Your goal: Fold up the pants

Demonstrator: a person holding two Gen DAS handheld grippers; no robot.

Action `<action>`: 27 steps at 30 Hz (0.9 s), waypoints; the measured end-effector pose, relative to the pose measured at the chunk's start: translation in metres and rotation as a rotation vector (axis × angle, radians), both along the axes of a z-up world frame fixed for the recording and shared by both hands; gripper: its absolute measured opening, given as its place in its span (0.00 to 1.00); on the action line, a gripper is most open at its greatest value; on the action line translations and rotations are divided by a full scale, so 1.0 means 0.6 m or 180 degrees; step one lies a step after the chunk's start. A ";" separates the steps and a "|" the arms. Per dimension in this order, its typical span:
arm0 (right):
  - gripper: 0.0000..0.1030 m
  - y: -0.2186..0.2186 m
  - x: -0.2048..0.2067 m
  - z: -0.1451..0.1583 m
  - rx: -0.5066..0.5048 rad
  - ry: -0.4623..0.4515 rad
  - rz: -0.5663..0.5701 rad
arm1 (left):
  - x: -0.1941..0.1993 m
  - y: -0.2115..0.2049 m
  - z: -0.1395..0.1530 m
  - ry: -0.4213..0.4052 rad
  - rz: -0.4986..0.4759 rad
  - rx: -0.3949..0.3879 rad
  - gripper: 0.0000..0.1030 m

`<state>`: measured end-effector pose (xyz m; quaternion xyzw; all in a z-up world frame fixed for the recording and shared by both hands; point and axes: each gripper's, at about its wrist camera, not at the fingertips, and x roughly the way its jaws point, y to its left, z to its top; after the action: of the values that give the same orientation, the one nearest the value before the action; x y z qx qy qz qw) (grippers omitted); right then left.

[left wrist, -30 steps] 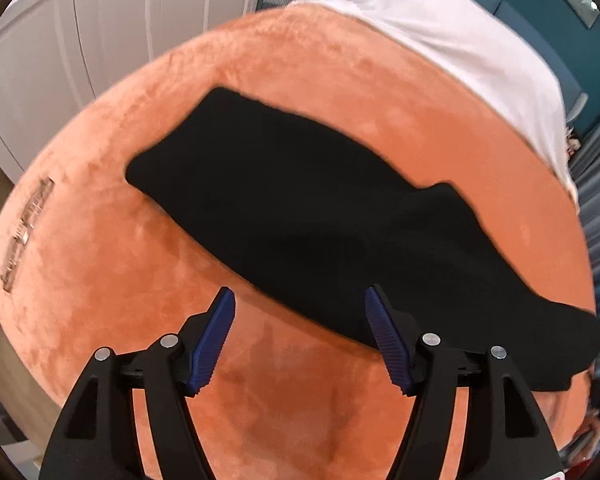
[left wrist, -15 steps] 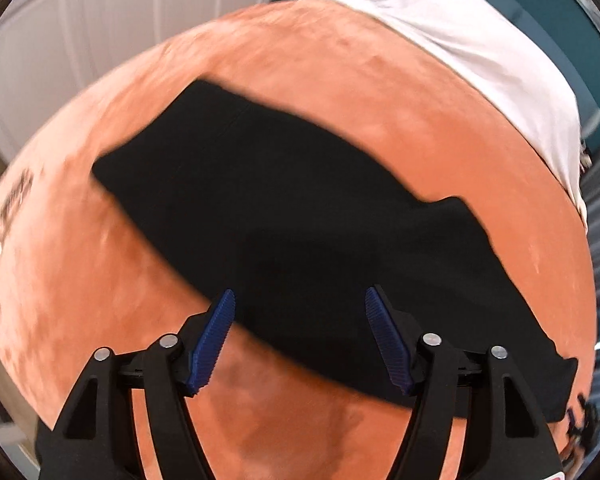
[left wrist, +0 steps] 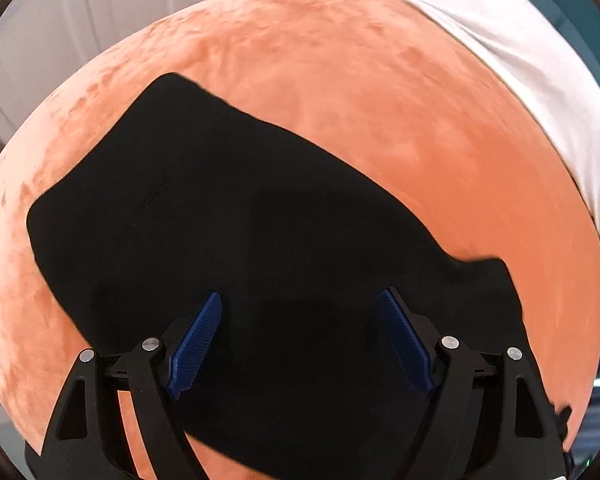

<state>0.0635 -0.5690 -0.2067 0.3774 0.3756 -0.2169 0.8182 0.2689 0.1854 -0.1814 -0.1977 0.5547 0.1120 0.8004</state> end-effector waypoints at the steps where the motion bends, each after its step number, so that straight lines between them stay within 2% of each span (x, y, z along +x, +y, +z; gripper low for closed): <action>1: 0.07 0.004 -0.004 0.025 -0.0119 -0.0097 0.0028 | 0.005 0.004 -0.001 0.0010 0.0000 0.0052 0.76; 3: 0.07 0.002 -0.032 0.060 -0.0323 -0.0162 -0.0028 | 0.018 0.007 -0.005 0.0027 -0.0063 0.0218 0.76; 4: 0.07 -0.006 -0.049 0.061 -0.0429 -0.0070 -0.0096 | 0.027 0.009 -0.012 0.0045 -0.0106 0.0321 0.76; 6: 0.07 -0.027 -0.065 0.023 -0.0379 0.0218 -0.0179 | 0.047 0.011 -0.036 0.0145 -0.0205 0.0498 0.78; 7: 0.07 -0.033 -0.067 -0.015 -0.0323 0.0462 -0.0163 | 0.052 0.010 -0.046 0.0178 -0.0251 0.0550 0.81; 8: 0.07 -0.031 -0.070 -0.028 -0.0330 0.0457 -0.0149 | 0.053 0.007 -0.050 0.0177 -0.0279 0.0647 0.83; 10: 0.10 -0.016 -0.065 -0.012 -0.0503 0.0449 -0.0141 | 0.065 -0.013 -0.050 0.0156 -0.0373 0.0978 0.84; 12: 0.11 -0.011 -0.061 -0.003 -0.0496 0.0479 -0.0149 | 0.081 -0.025 -0.052 0.0177 -0.0427 0.1220 0.86; 13: 0.11 -0.010 -0.062 -0.001 -0.0494 0.0493 -0.0160 | 0.094 -0.024 -0.057 0.0214 -0.0396 0.1264 0.86; 15: 0.14 -0.012 -0.072 -0.001 -0.0446 0.0460 -0.0197 | 0.113 -0.015 -0.064 0.0268 -0.0306 0.1293 0.95; 17: 0.16 -0.011 -0.092 -0.002 -0.0339 0.0399 -0.0208 | 0.131 -0.006 -0.061 0.0263 -0.0244 0.1358 0.95; 20: 0.24 0.005 -0.106 0.010 -0.0391 0.0351 -0.0224 | 0.117 0.007 -0.019 0.0026 -0.0060 0.1151 0.85; 21: 0.25 0.013 -0.117 0.018 -0.0430 0.0336 -0.0195 | 0.091 0.013 0.010 -0.0154 -0.0027 0.1108 0.85; 24: 0.44 0.022 -0.140 0.030 -0.0612 0.0338 -0.0186 | 0.013 0.014 0.063 -0.0459 -0.0122 0.1080 0.87; 27: 0.45 0.023 -0.161 0.038 -0.0842 0.0357 -0.0171 | -0.073 -0.004 0.097 -0.0626 -0.0286 0.1204 0.87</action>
<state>-0.0328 -0.5552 -0.1840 0.2634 0.3787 -0.3071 0.8324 0.2251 0.1830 -0.1234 -0.0291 0.4513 0.1584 0.8777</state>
